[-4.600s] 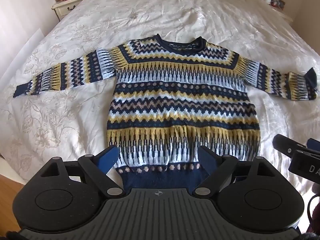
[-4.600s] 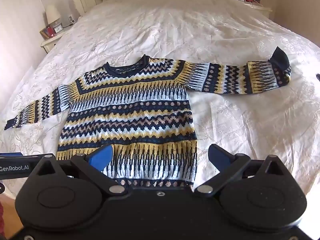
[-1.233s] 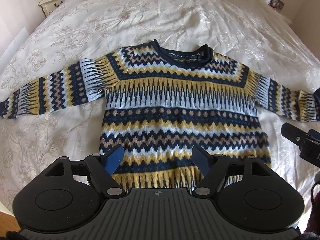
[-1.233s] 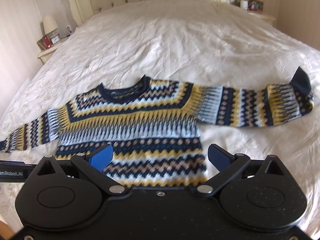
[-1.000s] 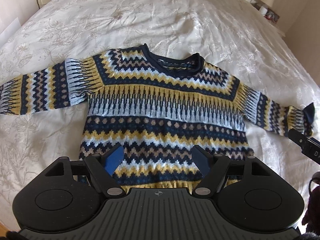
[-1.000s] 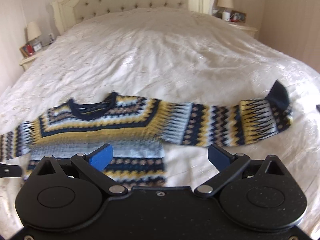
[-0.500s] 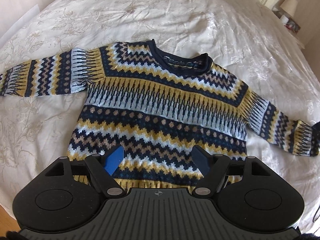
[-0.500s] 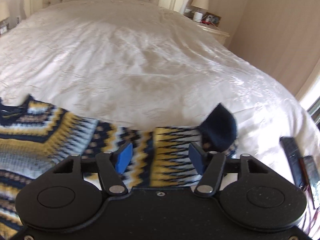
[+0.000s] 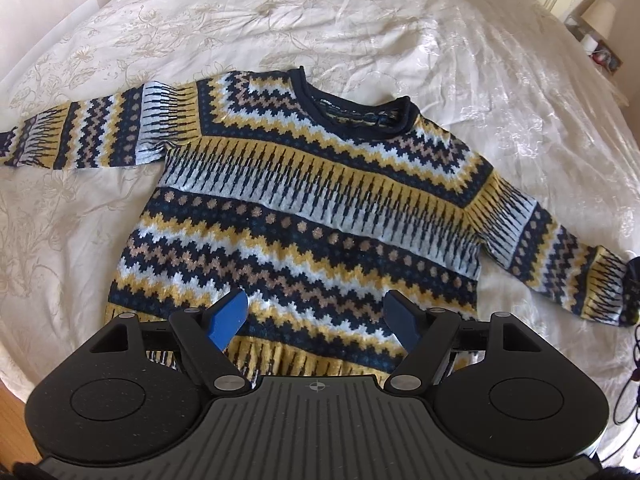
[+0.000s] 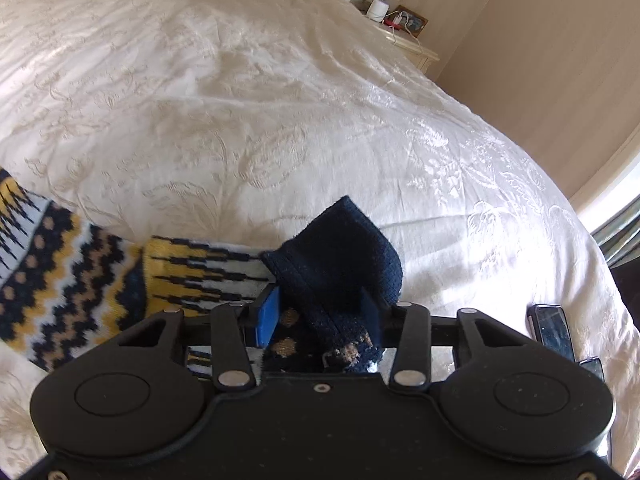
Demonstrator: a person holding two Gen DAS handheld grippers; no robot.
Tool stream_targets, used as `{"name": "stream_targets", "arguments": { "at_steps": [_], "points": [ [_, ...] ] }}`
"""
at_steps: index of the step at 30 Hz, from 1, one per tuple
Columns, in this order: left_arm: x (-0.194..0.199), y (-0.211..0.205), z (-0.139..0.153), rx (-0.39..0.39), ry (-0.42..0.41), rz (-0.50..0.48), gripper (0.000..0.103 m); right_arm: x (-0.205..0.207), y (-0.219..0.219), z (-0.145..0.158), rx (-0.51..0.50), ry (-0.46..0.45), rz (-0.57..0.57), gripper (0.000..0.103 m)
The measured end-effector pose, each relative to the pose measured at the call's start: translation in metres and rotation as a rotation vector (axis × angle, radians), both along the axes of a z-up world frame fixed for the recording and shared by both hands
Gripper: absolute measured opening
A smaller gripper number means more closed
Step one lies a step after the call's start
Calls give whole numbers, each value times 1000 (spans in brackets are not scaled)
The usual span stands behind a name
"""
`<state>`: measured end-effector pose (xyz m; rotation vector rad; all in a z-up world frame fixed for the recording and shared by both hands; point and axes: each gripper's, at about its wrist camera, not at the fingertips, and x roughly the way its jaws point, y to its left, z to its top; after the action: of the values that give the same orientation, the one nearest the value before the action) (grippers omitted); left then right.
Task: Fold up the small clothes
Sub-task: 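Lift the sleeve with the right gripper and lay the cuff across the sweater front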
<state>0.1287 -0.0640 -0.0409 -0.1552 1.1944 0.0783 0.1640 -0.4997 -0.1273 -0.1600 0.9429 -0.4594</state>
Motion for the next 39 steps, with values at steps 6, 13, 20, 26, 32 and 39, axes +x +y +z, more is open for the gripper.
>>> {"name": "stream_targets", "arguments": {
  "at_steps": [6, 13, 20, 26, 32, 39],
  "points": [
    [-3, -3, 0, 12, 2, 1, 73, -8, -8, 1, 57, -58, 37, 18],
    [0, 4, -4, 6, -3, -32, 73, -27, -19, 36, 222, -201, -25, 10],
    [6, 32, -5, 11, -28, -92, 73, -29, 41, 94, 293, -320, 105, 10],
    [8, 81, -7, -15, -42, -137, 73, -11, 137, 135, 379, -366, 250, 10],
    [10, 151, -9, -9, -49, -94, 73, 24, 255, 140, 468, -352, 447, 10],
    [15, 224, -18, -2, -33, -33, 73, 54, 381, 100, 588, -279, 656, 10]
  ]
}}
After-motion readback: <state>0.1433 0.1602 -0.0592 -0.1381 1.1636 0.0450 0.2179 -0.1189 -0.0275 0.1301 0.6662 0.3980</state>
